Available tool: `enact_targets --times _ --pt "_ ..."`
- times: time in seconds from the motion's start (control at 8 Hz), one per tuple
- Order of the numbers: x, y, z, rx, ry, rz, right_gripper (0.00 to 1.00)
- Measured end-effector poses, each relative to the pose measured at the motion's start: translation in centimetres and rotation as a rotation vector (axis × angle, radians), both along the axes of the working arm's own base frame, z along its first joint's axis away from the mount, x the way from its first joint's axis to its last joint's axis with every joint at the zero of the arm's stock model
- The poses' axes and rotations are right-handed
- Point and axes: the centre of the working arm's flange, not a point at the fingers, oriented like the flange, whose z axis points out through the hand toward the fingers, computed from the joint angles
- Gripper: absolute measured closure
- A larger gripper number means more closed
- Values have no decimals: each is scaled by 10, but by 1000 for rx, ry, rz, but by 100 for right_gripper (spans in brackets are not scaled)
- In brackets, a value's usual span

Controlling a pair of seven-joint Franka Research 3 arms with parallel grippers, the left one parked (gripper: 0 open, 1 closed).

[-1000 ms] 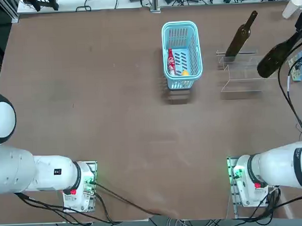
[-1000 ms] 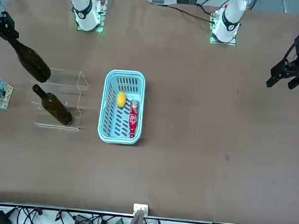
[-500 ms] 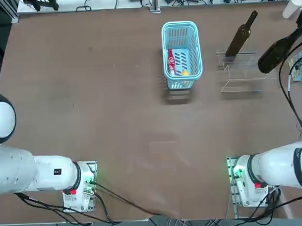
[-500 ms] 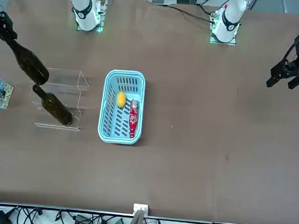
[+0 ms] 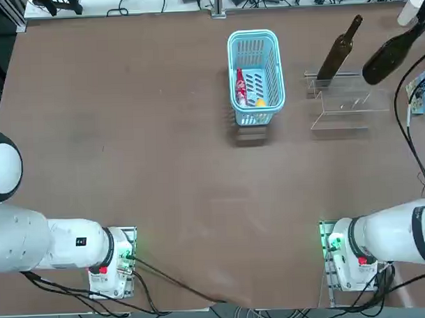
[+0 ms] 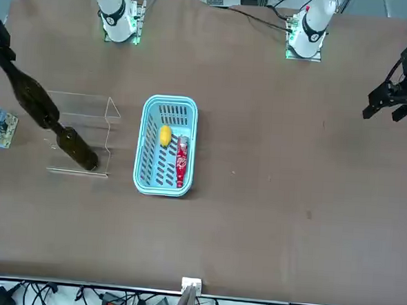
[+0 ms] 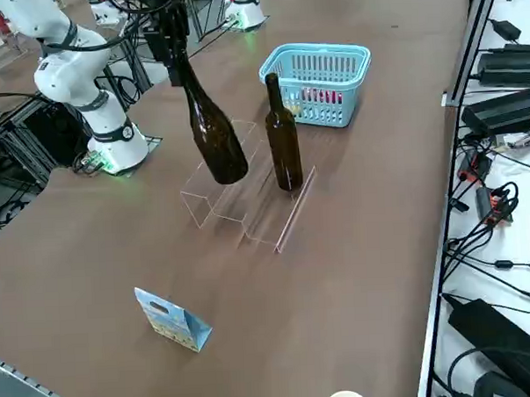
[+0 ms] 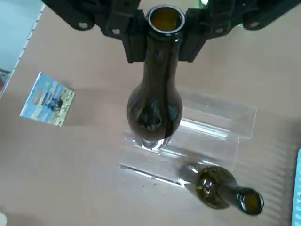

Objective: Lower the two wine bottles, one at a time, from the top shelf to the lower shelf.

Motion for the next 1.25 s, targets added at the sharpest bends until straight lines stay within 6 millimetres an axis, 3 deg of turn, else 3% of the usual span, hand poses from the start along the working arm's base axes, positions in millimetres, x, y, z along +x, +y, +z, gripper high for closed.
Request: enact_targets --times 0.62,1.0,1.25 --pt "69 14 -30 -9 45 71 61" --pt "93 16 -33 -26 43 114 61" --pt "107 7 -44 15 45 138 61"
